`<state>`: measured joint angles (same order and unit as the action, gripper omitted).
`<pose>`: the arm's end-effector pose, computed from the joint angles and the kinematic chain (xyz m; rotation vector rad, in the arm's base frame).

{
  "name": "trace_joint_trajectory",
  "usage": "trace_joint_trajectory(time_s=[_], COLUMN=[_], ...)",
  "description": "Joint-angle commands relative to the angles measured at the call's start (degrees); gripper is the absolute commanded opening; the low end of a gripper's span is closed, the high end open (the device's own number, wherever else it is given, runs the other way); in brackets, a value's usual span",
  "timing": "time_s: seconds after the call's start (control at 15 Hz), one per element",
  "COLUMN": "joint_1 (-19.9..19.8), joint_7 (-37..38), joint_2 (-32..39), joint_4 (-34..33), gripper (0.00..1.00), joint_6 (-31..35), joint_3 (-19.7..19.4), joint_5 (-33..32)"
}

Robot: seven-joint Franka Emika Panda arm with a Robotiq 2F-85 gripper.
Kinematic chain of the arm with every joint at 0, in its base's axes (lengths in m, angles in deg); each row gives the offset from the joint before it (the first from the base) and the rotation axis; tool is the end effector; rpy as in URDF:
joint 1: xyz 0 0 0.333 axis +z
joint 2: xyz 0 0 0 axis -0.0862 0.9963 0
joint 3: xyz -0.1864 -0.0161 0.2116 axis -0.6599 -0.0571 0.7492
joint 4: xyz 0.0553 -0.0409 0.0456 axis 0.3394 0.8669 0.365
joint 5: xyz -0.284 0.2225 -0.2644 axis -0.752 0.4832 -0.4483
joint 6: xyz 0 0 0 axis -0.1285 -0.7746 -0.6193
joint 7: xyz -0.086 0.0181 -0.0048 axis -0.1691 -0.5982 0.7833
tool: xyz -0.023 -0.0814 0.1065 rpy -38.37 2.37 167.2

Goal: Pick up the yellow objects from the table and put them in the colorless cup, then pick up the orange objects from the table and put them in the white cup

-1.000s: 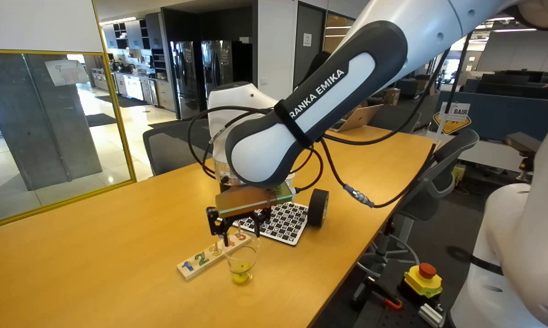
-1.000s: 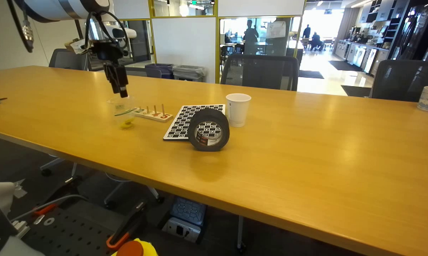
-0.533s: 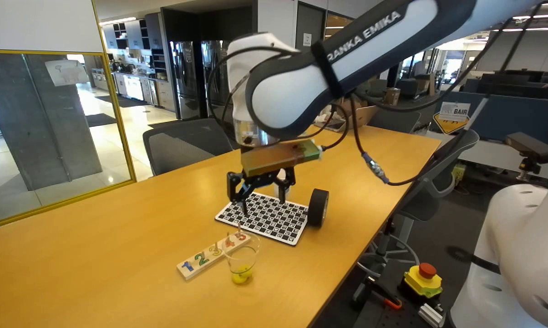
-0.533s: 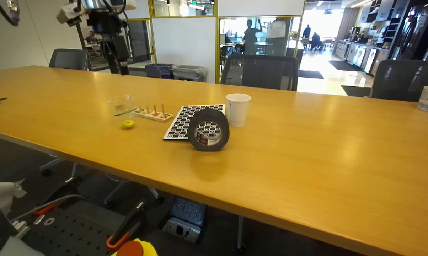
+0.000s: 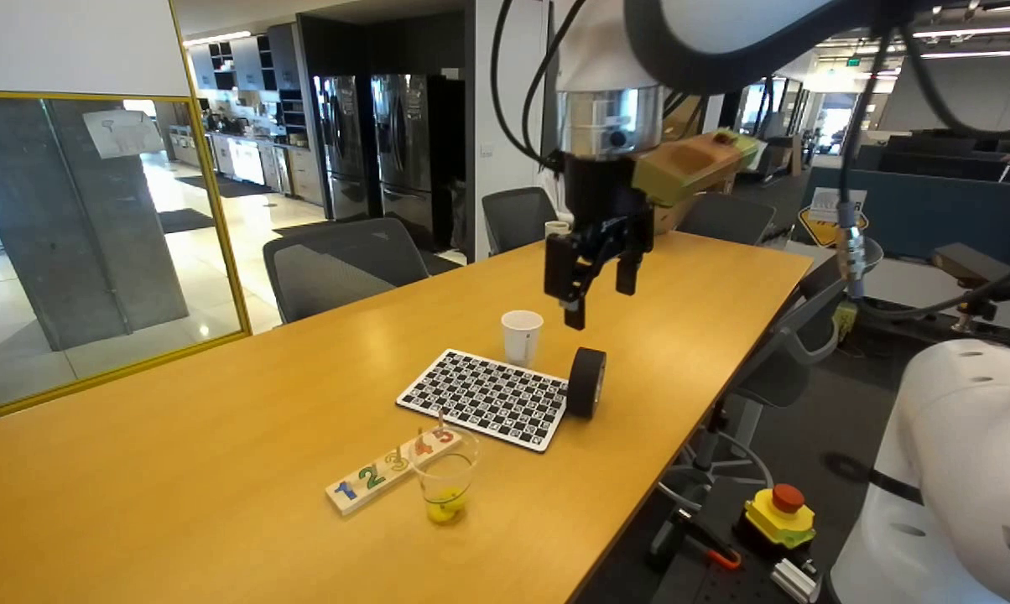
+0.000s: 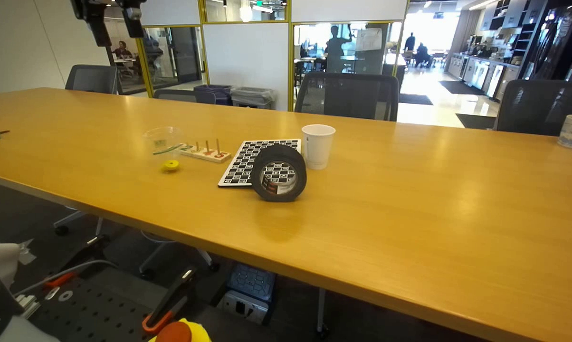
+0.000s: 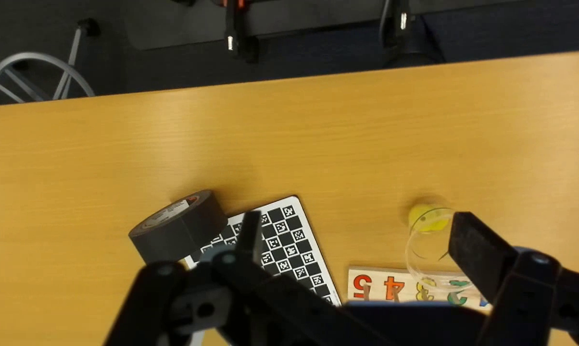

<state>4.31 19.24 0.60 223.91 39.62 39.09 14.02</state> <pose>0.3982 0.0918 0.4616 2.9734 -0.0938 0.0143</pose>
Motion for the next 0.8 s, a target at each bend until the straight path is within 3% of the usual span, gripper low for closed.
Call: trace_joint_trajectory(time_s=[0.0, 0.33, 0.73], joint_1=[-0.77, -1.44, -1.99], joint_7=[-9.62, -14.28, -16.54], joint_2=[-13.20, -21.42, -25.35], joint_4=[5.16, 8.97, 11.36], gripper=[1.00, 1.00, 1.00], joint_6=[-2.48, -4.64, -7.69], joint_3=[-1.39, -4.20, -5.14], joint_5=[0.35, 2.95, 4.85])
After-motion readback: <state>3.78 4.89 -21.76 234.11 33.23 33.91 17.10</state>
